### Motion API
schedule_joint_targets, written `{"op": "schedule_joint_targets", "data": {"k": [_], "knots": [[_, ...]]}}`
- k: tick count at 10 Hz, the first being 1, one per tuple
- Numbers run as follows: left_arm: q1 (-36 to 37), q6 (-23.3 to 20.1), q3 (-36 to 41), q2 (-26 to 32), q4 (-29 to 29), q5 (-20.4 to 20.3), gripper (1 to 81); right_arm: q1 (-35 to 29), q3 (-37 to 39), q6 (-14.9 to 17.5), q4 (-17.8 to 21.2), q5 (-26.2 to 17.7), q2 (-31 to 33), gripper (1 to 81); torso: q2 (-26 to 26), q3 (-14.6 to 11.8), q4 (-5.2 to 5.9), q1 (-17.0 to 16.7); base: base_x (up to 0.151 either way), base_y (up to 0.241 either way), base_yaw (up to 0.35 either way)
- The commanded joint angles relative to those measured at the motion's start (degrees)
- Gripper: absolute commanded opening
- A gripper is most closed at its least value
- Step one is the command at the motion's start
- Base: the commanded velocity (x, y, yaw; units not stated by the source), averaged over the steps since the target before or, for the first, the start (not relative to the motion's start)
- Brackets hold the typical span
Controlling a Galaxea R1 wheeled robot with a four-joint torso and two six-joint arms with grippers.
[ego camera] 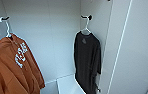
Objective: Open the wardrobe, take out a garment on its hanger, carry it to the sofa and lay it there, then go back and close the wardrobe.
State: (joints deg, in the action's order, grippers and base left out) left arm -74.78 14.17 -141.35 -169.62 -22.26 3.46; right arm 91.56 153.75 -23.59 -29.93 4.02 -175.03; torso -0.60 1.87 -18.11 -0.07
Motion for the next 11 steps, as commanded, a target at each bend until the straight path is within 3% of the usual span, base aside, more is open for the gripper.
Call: {"op": "schedule_joint_targets", "data": {"k": [1, 5, 11], "knots": [[11.08, 0.07, 15.49, 9.56, -0.06, 2.34, 81.1, -2.13, -0.3, 0.12, -0.57, -2.53, -0.34, 81.1, 0.0, 0.0, 0.0, 0.07, 0.0, 0.0, 0.0], [19.18, 0.51, 27.16, 15.35, 0.72, 6.82, 81.1, -2.13, -0.3, -0.05, -0.57, -2.53, -0.43, 81.1, 0.0, 0.0, 0.0, 0.07, 0.0, 0.0, 0.0], [28.39, 2.88, 40.08, 21.77, 1.59, 7.35, 81.1, -2.39, -0.3, -0.32, -0.57, -2.53, -0.43, 81.1, 0.0, 0.0, 0.0, 0.07, 0.0, 0.0, 0.0]]}}
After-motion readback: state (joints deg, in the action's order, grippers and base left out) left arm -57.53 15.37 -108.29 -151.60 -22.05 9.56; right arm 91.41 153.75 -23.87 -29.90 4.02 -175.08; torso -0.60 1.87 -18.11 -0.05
